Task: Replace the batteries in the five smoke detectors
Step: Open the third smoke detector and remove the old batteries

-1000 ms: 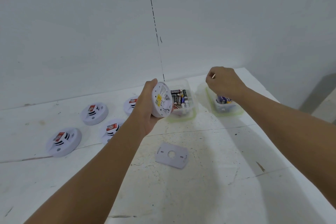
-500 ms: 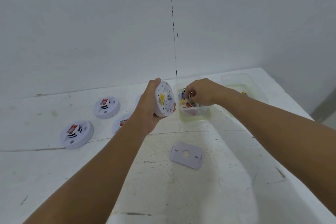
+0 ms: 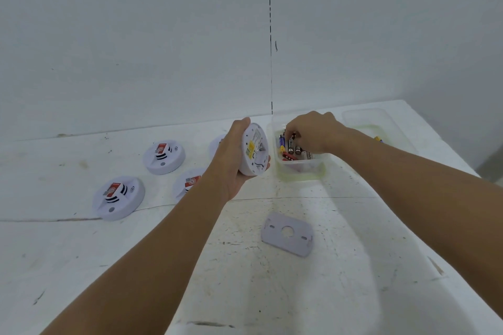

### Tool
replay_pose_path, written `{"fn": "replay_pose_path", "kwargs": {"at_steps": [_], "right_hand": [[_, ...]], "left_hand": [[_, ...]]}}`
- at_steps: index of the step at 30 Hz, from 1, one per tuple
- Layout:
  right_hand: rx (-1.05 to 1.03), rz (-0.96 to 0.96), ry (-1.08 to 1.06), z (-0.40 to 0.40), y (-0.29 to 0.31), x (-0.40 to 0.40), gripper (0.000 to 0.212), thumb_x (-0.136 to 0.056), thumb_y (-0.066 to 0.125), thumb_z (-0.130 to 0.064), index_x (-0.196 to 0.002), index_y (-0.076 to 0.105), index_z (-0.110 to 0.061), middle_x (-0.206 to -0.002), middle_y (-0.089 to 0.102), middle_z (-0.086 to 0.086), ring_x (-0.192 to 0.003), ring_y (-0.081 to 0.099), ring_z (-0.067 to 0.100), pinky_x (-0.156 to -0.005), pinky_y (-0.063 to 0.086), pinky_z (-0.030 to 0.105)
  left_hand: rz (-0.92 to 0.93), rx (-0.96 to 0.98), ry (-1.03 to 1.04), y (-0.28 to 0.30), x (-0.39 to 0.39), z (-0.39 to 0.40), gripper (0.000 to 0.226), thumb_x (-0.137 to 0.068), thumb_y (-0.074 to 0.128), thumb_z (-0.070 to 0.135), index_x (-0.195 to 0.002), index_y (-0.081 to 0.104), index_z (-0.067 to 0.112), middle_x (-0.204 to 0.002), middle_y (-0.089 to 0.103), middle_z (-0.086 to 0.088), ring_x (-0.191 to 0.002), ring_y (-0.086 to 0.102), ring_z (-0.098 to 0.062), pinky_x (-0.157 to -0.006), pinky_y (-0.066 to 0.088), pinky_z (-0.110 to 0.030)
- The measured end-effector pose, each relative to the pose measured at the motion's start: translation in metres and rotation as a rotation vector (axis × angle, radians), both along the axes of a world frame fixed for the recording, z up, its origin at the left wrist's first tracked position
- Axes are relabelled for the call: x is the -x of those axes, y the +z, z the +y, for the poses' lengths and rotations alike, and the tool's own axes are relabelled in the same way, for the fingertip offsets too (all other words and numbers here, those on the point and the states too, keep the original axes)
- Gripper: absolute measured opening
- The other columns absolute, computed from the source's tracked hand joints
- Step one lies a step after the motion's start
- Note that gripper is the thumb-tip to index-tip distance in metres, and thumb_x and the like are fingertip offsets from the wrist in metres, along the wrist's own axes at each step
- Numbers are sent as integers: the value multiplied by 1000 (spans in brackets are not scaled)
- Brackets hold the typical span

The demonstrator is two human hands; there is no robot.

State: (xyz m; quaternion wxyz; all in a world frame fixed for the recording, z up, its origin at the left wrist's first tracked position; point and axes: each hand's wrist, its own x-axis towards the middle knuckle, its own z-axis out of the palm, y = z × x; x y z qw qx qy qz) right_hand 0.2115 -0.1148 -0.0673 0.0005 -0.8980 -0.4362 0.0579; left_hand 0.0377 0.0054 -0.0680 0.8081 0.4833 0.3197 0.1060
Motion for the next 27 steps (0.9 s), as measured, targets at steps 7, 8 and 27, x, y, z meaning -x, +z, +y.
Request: {"fn": "replay_pose_path", "kwargs": {"at_steps": [7,8,27], "right_hand": [[16,-47,-14,0,-4,-5,33,-103,52,-18,-126,68,-35,-124,64,-14,-121,56,17,-101,30,42],[-1,-30,-18,1,-5,-4,30,-104,53,-22,-126,68,-35,-121,63,-15,-120,56,17,-102,30,42],[-88,-57,-116,0,10,-35,38,-98,54,-5,-109,72,-36,-112,70,-17,-115,58,14,-104,24,43]], "left_hand": [[3,9,-7,0,-6,-2,39,-99,60,51,-122,66,21,-119,69,-12,-106,67,-33,-99,57,-50],[3,6,-11,0,-7,-3,39,-99,60,52,-123,66,21,-119,69,-12,-107,66,-33,-99,56,-50],[11,-42,-8,3,-10,5,36,-98,61,52,-118,68,24,-116,70,-11,-103,68,-32,-100,56,-52]]}}
